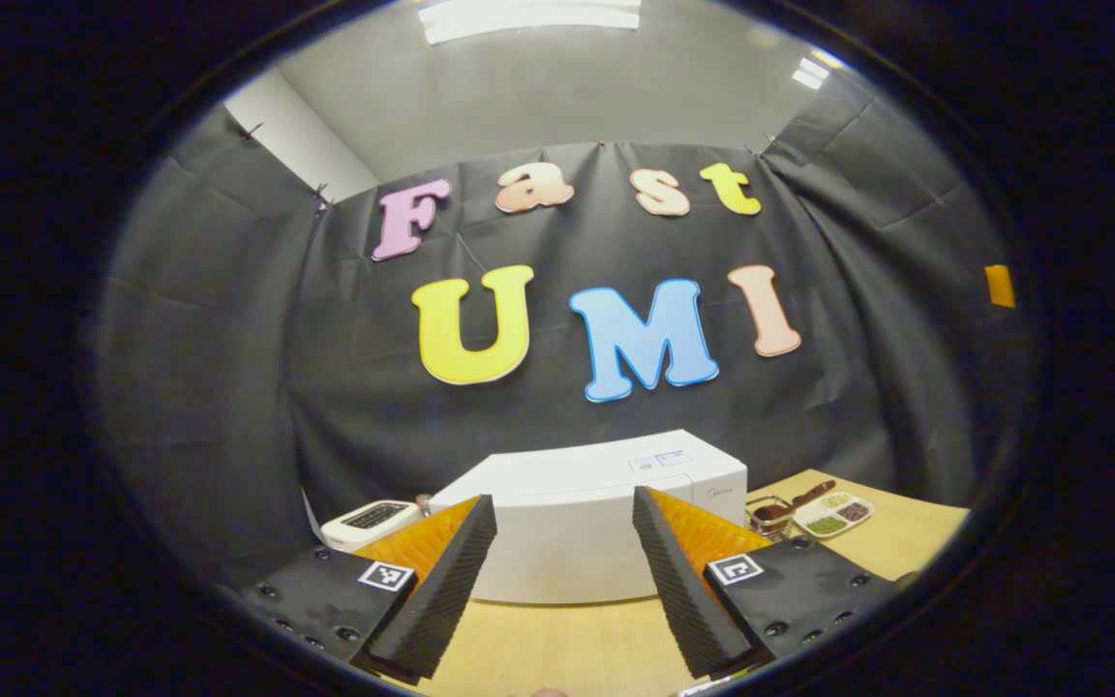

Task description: Open the microwave oven with the left hand, put the food in, and close the microwave oven.

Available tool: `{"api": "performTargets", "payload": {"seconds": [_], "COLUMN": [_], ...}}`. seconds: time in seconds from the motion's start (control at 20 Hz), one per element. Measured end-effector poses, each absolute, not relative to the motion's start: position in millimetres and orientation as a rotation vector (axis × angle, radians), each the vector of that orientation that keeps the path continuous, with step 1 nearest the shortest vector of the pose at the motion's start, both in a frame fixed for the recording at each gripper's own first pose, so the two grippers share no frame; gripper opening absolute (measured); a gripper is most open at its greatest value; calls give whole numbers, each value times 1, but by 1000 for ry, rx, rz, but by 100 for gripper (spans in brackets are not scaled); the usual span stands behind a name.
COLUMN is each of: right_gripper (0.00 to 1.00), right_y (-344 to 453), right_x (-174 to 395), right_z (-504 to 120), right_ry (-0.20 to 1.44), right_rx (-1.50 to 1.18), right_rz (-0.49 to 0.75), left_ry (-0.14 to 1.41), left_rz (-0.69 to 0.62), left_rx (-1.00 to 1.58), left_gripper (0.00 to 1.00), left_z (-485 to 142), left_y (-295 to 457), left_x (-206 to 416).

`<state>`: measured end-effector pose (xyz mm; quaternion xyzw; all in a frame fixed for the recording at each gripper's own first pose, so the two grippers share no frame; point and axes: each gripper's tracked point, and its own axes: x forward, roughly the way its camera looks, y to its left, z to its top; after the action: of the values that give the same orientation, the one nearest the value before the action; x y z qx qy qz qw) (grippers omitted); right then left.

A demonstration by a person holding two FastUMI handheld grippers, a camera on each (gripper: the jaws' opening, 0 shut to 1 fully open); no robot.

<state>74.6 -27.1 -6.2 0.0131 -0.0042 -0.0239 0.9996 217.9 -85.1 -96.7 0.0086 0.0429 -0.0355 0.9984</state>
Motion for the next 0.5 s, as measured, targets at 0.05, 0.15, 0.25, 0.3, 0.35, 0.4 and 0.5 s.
{"api": "performTargets", "payload": {"seconds": [0.05,0.15,0.25,0.3,0.35,0.4,0.5], "right_gripper": [95,95,95,95,95,95,95], "right_y": [-30,-35,-42,-44,-48,-51,-57], "right_x": [76,79,77,76,75,73,68], "right_z": [-9,-12,-18,-21,-23,-27,-31], "right_ry": [-1,14,38,50,61,74,96], "right_rx": [20,8,-5,-12,-17,-20,-37], "right_rz": [-70,-113,-157,-180,-205,-226,-263], "left_ry": [97,117,116,118,126,138,164], "left_rz": [-88,-129,-168,-188,-208,-227,-262], "left_rx": [8,-2,-1,-3,-9,-17,-31], "left_gripper": [94,93,96,95,93,93,93], "left_z": [-105,-119,-126,-130,-138,-146,-160], "left_y": [-90,-106,-122,-131,-139,-148,-164], "left_x": [228,246,262,271,279,286,301]}}
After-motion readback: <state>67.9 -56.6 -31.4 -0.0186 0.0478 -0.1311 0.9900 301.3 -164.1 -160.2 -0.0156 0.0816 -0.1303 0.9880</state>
